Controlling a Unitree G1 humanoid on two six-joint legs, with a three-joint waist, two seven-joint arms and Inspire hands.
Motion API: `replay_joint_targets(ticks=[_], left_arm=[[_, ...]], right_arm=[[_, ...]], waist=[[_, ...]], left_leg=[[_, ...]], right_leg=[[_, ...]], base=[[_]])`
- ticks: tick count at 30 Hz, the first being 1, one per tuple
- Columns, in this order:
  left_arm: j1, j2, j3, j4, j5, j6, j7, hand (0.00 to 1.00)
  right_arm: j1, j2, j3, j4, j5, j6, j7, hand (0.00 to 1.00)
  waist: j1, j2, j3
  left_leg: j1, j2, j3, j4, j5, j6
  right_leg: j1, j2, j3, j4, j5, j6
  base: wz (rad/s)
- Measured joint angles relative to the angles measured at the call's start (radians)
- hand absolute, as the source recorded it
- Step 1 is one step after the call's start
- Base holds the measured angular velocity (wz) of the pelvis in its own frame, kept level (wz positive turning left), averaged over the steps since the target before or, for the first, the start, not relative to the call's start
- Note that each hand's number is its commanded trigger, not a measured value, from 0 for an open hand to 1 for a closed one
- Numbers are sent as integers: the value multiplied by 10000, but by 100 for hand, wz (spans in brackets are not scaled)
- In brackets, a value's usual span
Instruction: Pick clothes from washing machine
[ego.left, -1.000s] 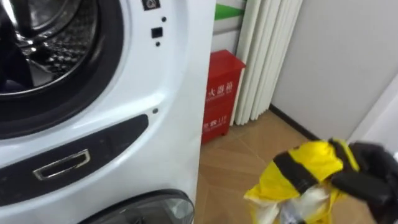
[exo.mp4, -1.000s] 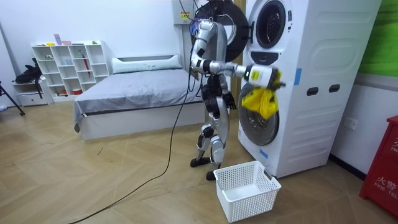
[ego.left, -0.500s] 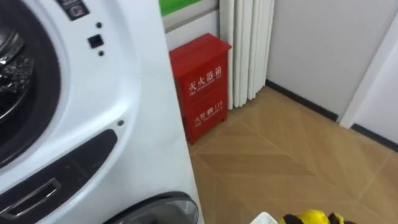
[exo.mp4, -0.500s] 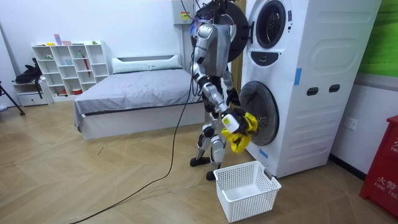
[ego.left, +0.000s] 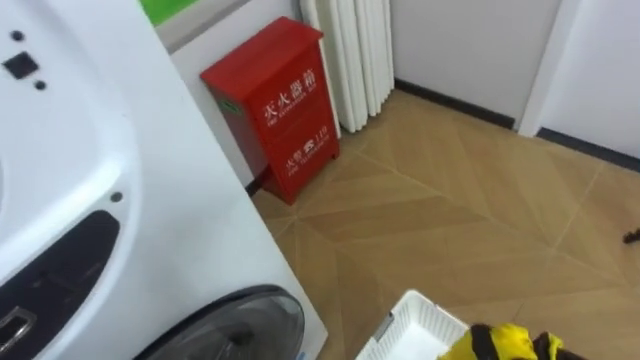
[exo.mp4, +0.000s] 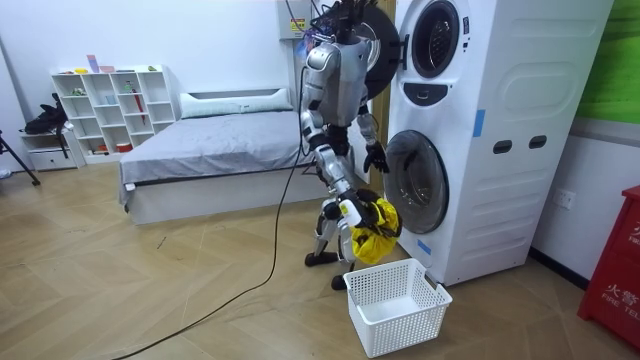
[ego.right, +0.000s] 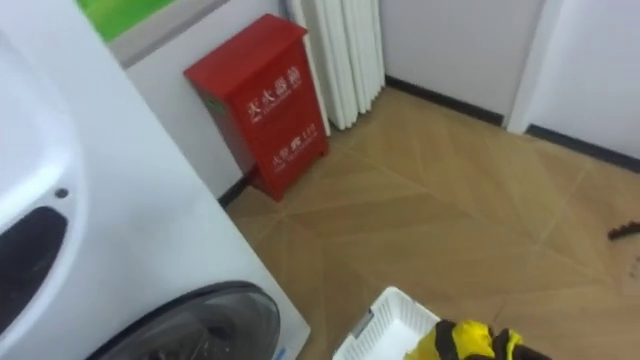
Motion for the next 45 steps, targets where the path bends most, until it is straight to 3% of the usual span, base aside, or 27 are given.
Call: replay_joint_targets(ticks=[5,6,7,8,9,12,16,24,26,32,33,45], left_arm=[[-4,-4,-172,-49,-4,0,-114,0],[-13,-4,-172,-22,-18,-4,-120,0],[-14,-4,-172,-20,-40,-12,-131,0],[-24,-4,-179,12,-202,-41,-180,0],[-72,-12,-177,120,-231,-107,-197,0],[-104,-22,-179,159,-416,-172,-238,0],[-7,-54,-179,192,-742,-159,-278,0],[43,-66,-175,252,-779,-188,-296,0],[43,-36,-164,243,-782,-198,-296,0],[132,31,-162,233,-926,-321,-244,0],[144,48,-159,194,-1059,-318,-226,0],[246,231,-72,155,-1141,-366,-273,0]], right_arm=[[-78,1,17,174,1,1,42,100],[-93,2,24,181,3,-1,42,25],[-102,5,36,199,4,-15,41,8],[-166,0,99,339,54,-123,44,0],[-320,3,106,582,225,-187,59,0],[-595,-36,114,991,677,-204,60,0],[-796,-48,243,1214,892,-204,159,0],[-914,-190,390,1736,1184,-207,162,0],[-950,-210,388,1746,1187,-303,153,0],[-976,-199,390,2506,1274,-393,193,0],[-913,-200,377,2580,1320,-391,193,0],[-360,-193,69,3624,1799,-528,655,0]], waist=[[23,86,16],[30,101,25],[41,102,26],[49,86,38],[45,24,84],[36,-7,107],[90,27,81],[181,42,61],[266,-61,84],[291,-301,33],[274,-362,68],[319,-682,66]], left_leg=[[-320,-134,6,7,56,91],[-353,-146,4,16,65,104],[-359,-155,2,24,72,112],[-362,-177,-14,58,82,127],[-382,-208,-39,101,82,132],[-494,-275,-188,155,97,203],[-576,-297,-482,170,2,395],[-655,-409,-1155,146,32,440],[-647,-440,-1263,170,105,361],[-587,-449,-1471,180,163,412],[-583,-454,-1471,181,168,421],[-205,-347,-1745,138,172,428]], right_leg=[[-405,-69,48,191,17,11],[-439,-81,50,205,31,5],[-446,-85,60,219,38,6],[-460,-99,72,277,38,7],[-502,-136,49,376,12,10],[-584,-258,-55,504,-8,41],[-576,-341,-209,519,11,59],[-545,-680,-970,583,-88,-76],[-552,-755,-1020,691,-221,-68],[-311,-895,-1215,496,-322,24],[-284,-959,-1327,485,-364,57],[458,-1211,-2075,154,-527,-14]], base=[[0],[0],[0],[0],[4],[15],[13],[23],[19],[19],[15],[19]])
